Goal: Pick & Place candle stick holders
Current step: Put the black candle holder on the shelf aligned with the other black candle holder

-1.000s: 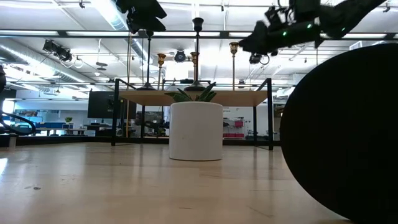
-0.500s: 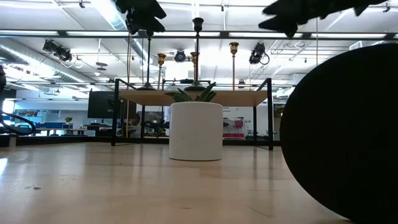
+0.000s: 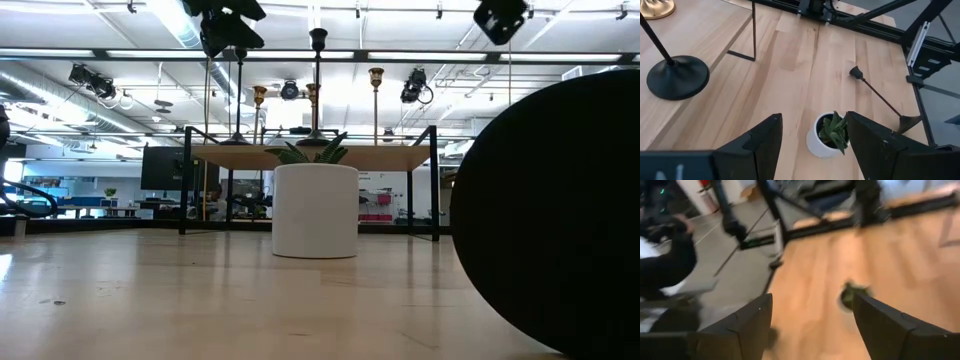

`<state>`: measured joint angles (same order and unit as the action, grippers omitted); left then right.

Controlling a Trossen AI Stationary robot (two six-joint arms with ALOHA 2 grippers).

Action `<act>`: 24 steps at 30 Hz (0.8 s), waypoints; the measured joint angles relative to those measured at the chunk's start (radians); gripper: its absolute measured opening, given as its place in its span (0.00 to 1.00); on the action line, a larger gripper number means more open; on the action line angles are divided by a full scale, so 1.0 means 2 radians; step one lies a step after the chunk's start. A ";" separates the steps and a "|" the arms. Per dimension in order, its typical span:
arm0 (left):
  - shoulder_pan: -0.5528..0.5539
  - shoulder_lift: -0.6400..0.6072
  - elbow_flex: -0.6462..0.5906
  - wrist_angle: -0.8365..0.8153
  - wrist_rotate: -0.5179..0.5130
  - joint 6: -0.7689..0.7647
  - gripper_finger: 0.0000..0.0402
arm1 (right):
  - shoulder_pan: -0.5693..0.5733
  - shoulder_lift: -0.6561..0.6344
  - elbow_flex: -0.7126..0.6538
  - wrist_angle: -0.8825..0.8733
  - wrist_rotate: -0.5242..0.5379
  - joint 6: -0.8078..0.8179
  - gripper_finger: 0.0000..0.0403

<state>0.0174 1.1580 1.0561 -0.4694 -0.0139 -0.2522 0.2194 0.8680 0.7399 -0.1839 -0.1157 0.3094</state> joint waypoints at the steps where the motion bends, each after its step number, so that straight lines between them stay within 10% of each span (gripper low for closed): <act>1: 0.000 0.000 0.000 0.000 0.000 -0.002 0.55 | 0.015 0.007 0.000 -0.001 0.002 0.013 0.68; 24: 0.000 0.000 0.000 0.000 0.001 -0.063 0.55 | 0.190 0.248 0.000 0.031 0.000 0.460 0.68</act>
<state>0.0170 1.1580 1.0561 -0.4694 -0.0128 -0.3785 0.6003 1.3645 0.7399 -0.1209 -0.1153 1.2300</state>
